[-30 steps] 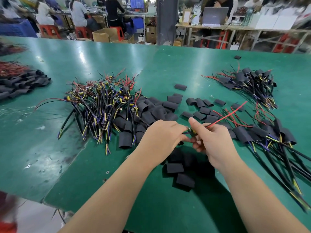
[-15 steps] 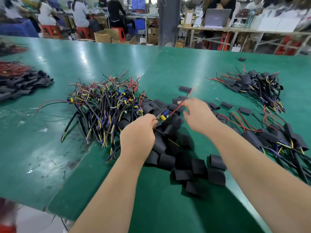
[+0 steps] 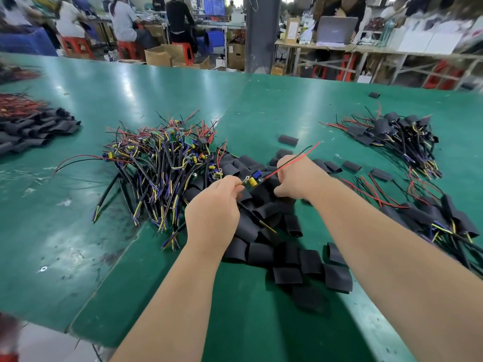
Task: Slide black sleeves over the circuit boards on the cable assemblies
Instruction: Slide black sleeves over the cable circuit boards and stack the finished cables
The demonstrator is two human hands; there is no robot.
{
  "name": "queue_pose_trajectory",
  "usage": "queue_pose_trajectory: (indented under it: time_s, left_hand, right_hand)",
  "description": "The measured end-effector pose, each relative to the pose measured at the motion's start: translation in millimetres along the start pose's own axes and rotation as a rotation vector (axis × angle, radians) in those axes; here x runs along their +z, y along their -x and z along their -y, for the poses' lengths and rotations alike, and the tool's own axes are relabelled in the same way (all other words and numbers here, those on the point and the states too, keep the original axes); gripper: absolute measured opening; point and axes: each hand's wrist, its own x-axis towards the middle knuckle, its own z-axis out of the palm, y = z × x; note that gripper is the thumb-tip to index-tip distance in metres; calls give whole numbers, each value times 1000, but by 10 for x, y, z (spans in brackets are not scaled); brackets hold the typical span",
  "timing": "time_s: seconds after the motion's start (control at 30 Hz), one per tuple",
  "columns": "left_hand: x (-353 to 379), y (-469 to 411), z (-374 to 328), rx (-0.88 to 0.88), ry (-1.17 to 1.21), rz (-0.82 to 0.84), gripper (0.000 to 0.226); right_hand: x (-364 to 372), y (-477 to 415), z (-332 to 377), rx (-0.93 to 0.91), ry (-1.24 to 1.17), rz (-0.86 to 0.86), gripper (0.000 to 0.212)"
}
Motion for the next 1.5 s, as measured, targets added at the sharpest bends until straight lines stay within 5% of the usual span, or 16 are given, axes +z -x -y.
queue_pose_trajectory:
  time_s: [0.43,0.7,0.9,1.0,1.13,1.5]
  left_hand:
    - [-69,66,-29,18,28,7,10]
    - [-120,63,-85,79,234,34,16]
    - [-139,75,-145,133,279,24,14]
    - [-126,87,-144,170,286,16,14]
    - [-91,101,-128,198,287,31,16]
    - [-90,94,-124,192,298,6,17]
  right_hand:
    - [-83,138,95,-116,36,61,28]
    - [-32,745,-410,152,-676,-400,10]
    - [73,1097,-531,455,-2025,-638,4]
    - [57,1166,-549,515,-2421,-658,14]
    - [47,1210,-535,513,-2623,-651,24]
    - [-29,1253,-467,206,-2650,-491,31]
